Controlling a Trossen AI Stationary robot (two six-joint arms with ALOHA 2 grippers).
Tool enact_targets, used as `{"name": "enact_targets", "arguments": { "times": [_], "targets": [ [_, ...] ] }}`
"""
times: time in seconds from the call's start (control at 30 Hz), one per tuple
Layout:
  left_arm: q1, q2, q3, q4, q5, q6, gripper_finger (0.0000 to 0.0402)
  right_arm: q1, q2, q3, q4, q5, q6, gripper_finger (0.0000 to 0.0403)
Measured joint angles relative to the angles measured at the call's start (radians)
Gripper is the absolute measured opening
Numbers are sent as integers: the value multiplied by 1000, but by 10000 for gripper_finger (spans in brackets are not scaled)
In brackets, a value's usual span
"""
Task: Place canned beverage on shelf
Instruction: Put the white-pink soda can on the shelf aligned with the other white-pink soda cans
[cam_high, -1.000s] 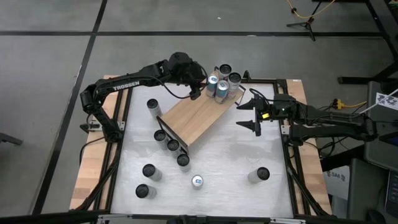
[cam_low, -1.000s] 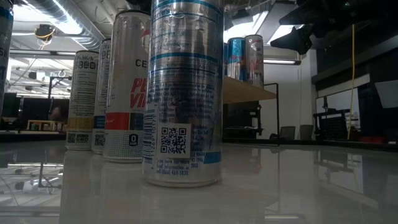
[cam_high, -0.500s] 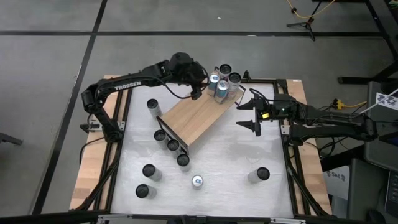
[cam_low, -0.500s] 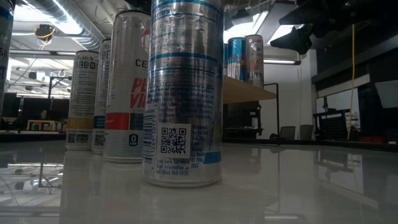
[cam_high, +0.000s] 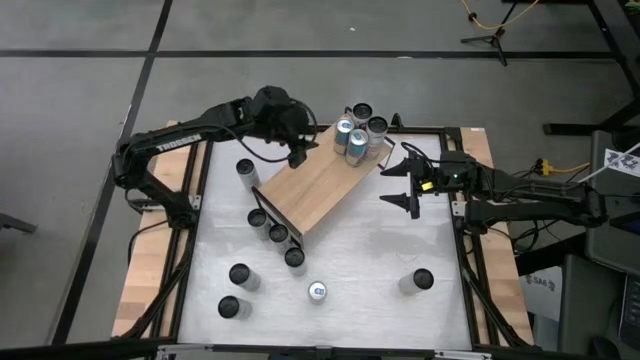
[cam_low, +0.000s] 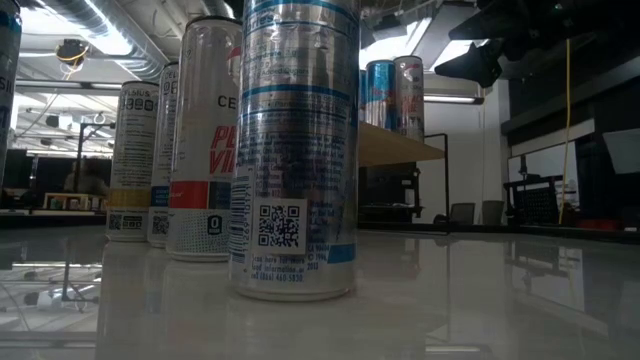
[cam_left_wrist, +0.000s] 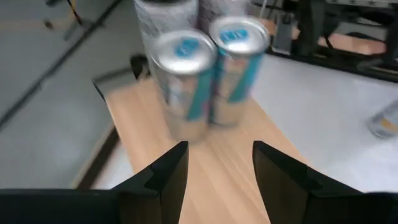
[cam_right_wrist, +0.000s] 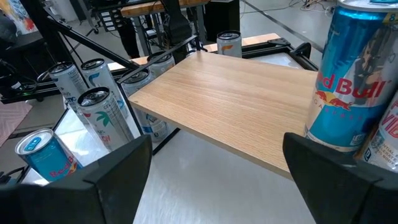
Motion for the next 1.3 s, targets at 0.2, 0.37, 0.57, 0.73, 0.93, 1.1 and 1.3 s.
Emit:
{"name": "enact_targets", "arguments": {
  "times": [0.2, 0.37, 0.57, 0.73, 0.93, 1.1, 1.3],
  "targets": [
    [-55, -36, 0, -166, 0, -74, 170, 0, 0, 0, 0, 0, 0, 356],
    [-80, -44, 0, -257, -8, -109, 170, 0, 0, 0, 0, 0, 0, 356],
    [-85, -44, 0, -280, -6, -131, 170, 0, 0, 0, 0, 0, 0, 356],
    [-85, -44, 0, -280, -6, -131, 178, 0, 0, 0, 0, 0, 0, 356],
    [-84, -44, 0, -280, -20, -133, 235, 0, 0, 0, 0, 0, 0, 356],
    [-84, -44, 0, -296, -75, -133, 300, 0, 0, 0, 0, 0, 0, 356],
    [-84, -44, 0, -356, -140, -133, 368, 0, 0, 0, 0, 0, 0, 356]
  ]
}}
